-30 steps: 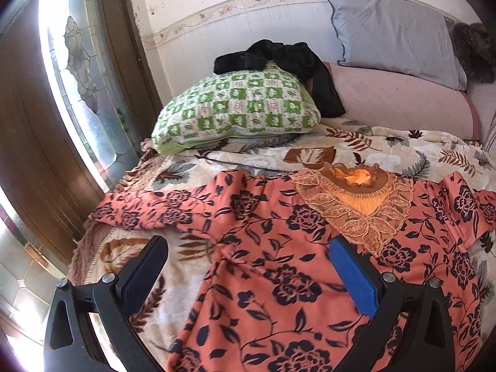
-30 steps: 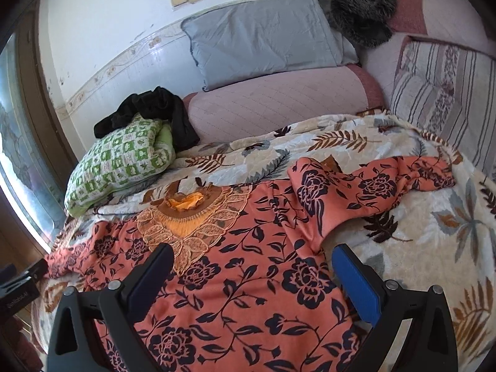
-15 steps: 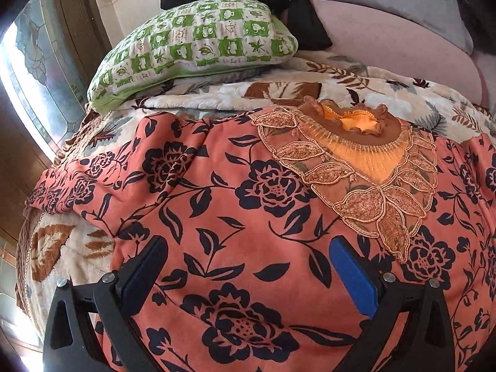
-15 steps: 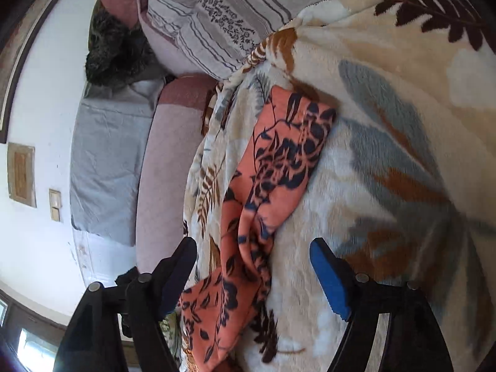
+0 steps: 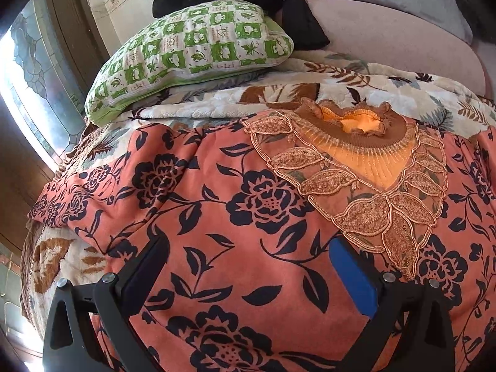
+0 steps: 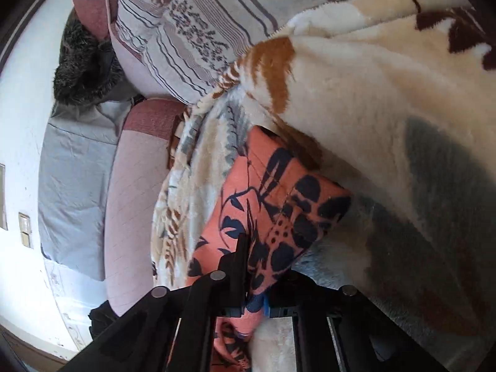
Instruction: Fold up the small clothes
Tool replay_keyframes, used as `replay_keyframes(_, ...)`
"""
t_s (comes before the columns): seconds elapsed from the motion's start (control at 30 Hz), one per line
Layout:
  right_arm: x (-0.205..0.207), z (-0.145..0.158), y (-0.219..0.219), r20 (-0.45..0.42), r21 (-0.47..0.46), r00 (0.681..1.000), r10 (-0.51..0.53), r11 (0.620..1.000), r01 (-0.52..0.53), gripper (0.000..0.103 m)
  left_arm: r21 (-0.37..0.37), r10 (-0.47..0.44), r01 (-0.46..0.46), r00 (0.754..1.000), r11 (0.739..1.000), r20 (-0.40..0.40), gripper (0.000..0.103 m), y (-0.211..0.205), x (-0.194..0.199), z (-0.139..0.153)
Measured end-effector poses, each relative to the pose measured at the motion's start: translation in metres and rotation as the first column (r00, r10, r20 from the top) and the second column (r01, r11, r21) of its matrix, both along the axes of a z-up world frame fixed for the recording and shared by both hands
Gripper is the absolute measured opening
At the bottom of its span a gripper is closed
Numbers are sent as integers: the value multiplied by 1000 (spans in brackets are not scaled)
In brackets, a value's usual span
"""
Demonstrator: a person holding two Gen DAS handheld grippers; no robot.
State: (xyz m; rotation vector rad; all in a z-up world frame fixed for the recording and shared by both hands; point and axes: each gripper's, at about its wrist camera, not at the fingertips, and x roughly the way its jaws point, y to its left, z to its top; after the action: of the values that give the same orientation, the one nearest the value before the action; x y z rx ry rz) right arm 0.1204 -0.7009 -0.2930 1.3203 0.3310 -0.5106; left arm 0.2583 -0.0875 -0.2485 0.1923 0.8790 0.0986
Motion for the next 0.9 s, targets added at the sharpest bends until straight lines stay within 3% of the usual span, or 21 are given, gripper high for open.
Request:
replay_keyframes(0.13, -18, 82, 34, 172, -190, 984, 45, 982, -12, 6, -7, 45, -44, 998, 999, 51, 103, 18, 0, 18)
replay_keyframes(0.27, -22, 163, 97, 356, -302, 919, 168, 952, -56, 6, 7, 124, -125, 987, 992, 103, 103, 49, 2, 35)
replay_keyframes(0.37, 2, 205, 164, 375, -385, 870, 319, 908, -167, 6, 19, 197, -201, 974, 979, 114, 103, 79, 5, 44)
replay_keyframes(0.43, 29, 215, 216, 359, -408, 830, 426, 872, -271, 6, 19, 247, -250, 963, 968, 107, 103, 100, 8, 46)
replay_keyframes(0.53, 76, 210, 297, 282, -431, 780, 558, 800, -417, 6, 27, 336, -341, 936, 940, 107, 103, 136, 12, 49)
replay_keyframes(0.6, 104, 190, 348, 234, -404, 750, 619, 763, -504, 6, 22, 390, -394, 915, 919, 102, 103, 159, 14, 50)
replay_keyframes(0.73, 150, 131, 434, 167, -316, 698, 696, 708, -631, 6, 0, 458, -460, 885, 888, 86, 103, 199, 13, 51)
replay_keyframes(0.9, 190, 54, 527, 90, -181, 616, 783, 621, -763, 7, -4, 491, -492, 868, 870, 73, 103, 231, 13, 52)
